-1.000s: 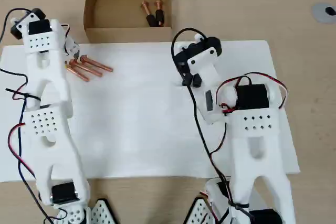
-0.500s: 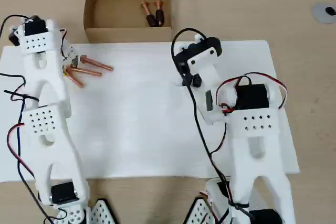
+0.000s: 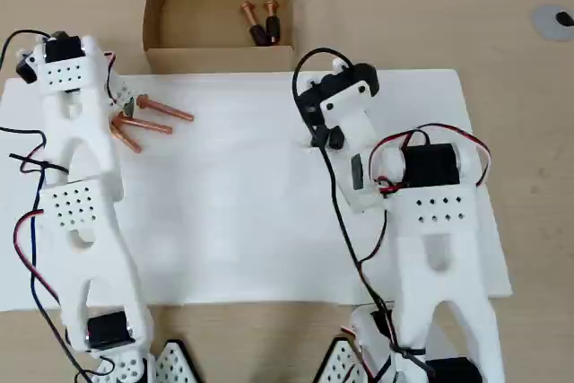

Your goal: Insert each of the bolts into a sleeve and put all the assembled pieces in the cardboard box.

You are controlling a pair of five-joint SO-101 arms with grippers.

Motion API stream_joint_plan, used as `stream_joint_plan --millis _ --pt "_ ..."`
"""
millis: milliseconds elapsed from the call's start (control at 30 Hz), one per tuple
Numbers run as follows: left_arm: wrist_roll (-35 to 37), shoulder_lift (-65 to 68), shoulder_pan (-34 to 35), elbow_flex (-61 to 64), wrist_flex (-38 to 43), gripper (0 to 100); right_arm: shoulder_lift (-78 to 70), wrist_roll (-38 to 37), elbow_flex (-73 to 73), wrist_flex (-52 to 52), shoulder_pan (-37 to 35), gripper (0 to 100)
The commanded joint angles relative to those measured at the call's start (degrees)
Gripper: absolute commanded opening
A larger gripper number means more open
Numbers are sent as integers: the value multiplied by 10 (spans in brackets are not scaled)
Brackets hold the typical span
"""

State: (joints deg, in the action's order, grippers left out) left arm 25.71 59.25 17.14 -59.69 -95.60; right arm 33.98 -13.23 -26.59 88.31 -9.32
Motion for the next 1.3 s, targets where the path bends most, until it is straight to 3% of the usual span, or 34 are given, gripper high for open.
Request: stream_joint_plan --millis 0,333,667,900,1133,1267 --pt "4 28 -2 4 -18 6 -2 -6 -1 -5 11 235" --pt "-62 -33 4 -45 -49 5 -2 -6 -7 -7 11 235" --pt "-79 -189 3 50 -49 5 -2 -7 -19 -13 11 235" --pt "-14 -185 -1 135 -48 17 -2 -7 -19 -13 10 235" --pt "-25 -191 9 157 -47 174 -2 -7 -19 -13 10 235" --pt "27 -187 10 158 -29 192 -2 -7 -19 -13 10 235"
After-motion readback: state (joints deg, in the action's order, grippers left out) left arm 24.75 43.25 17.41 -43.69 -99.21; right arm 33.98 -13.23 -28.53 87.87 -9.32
